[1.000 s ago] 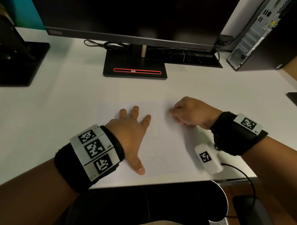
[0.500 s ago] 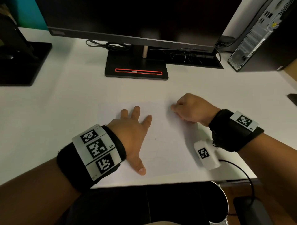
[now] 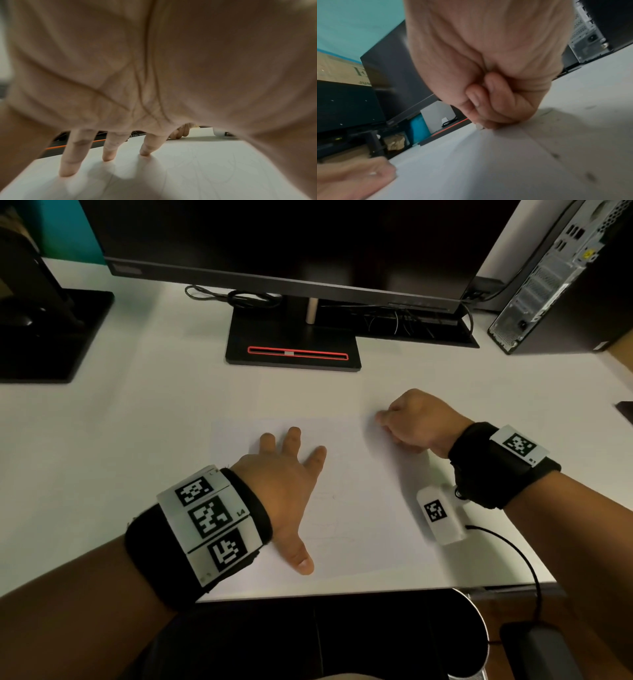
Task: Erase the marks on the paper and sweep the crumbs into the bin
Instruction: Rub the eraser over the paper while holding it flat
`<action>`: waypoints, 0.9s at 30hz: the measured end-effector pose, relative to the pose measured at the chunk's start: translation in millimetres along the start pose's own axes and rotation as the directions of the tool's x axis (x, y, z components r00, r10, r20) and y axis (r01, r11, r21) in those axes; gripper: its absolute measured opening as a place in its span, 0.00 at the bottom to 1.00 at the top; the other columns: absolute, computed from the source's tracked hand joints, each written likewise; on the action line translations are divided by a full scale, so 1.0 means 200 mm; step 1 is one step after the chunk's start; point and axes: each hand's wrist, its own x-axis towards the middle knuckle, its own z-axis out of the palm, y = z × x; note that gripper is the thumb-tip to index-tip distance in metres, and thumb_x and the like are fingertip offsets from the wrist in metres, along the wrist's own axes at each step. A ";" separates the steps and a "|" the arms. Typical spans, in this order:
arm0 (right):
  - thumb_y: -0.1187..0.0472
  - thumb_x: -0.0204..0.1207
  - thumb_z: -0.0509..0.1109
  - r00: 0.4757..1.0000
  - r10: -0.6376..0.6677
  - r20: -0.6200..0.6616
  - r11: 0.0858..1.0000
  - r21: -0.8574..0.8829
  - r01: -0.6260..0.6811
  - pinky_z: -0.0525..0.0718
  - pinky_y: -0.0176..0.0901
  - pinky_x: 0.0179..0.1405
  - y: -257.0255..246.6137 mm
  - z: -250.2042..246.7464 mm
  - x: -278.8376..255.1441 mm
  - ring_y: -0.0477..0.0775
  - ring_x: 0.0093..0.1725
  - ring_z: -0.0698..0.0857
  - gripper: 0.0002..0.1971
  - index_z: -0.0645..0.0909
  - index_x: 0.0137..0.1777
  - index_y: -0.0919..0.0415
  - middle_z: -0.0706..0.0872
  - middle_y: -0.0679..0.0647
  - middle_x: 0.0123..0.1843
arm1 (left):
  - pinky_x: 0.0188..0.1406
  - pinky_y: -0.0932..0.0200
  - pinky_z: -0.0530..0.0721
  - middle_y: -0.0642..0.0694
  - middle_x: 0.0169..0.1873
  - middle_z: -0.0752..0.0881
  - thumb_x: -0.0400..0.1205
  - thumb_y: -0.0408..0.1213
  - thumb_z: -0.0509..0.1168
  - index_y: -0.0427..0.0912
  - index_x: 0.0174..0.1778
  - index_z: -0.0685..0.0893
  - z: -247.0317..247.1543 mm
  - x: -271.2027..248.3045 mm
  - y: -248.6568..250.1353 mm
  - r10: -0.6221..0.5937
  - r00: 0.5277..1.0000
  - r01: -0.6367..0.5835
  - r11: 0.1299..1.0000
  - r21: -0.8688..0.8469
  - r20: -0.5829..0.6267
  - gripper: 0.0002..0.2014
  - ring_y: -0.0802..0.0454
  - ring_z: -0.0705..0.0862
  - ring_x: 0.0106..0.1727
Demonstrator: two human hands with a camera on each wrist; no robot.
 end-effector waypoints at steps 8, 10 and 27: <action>0.55 0.84 0.64 1.000 -0.008 -0.004 0.999 -0.033 0.008 0.75 0.38 0.26 -0.03 0.01 -0.01 0.57 0.25 0.78 0.19 0.79 0.33 0.64 0.80 0.57 0.25 | 0.75 0.32 0.73 0.39 0.84 0.28 0.60 0.68 0.81 0.52 0.85 0.28 0.01 0.01 0.00 0.003 1.000 -0.003 1.000 0.006 -0.015 0.76 0.29 0.36 0.85; 0.55 0.84 0.64 0.998 -0.037 0.041 0.998 -0.044 0.038 0.75 0.37 0.25 -0.04 0.03 -0.01 0.55 0.23 0.77 0.20 0.80 0.32 0.65 0.80 0.56 0.24 | 0.75 0.32 0.73 0.39 0.84 0.28 0.59 0.68 0.81 0.52 0.85 0.27 0.00 0.01 -0.01 0.003 1.000 -0.002 1.000 0.005 -0.015 0.76 0.29 0.36 0.85; 0.60 0.87 0.64 0.983 0.054 0.175 0.968 0.233 -0.095 0.80 0.40 0.19 -0.04 0.00 -0.05 0.53 0.18 0.79 0.15 0.78 0.38 0.65 0.84 0.60 0.27 | 0.69 0.33 0.78 0.44 0.83 0.53 0.67 0.73 0.72 0.51 0.82 0.58 -0.14 0.07 0.00 0.045 0.995 -0.045 0.999 0.001 -0.088 0.54 0.35 0.53 0.83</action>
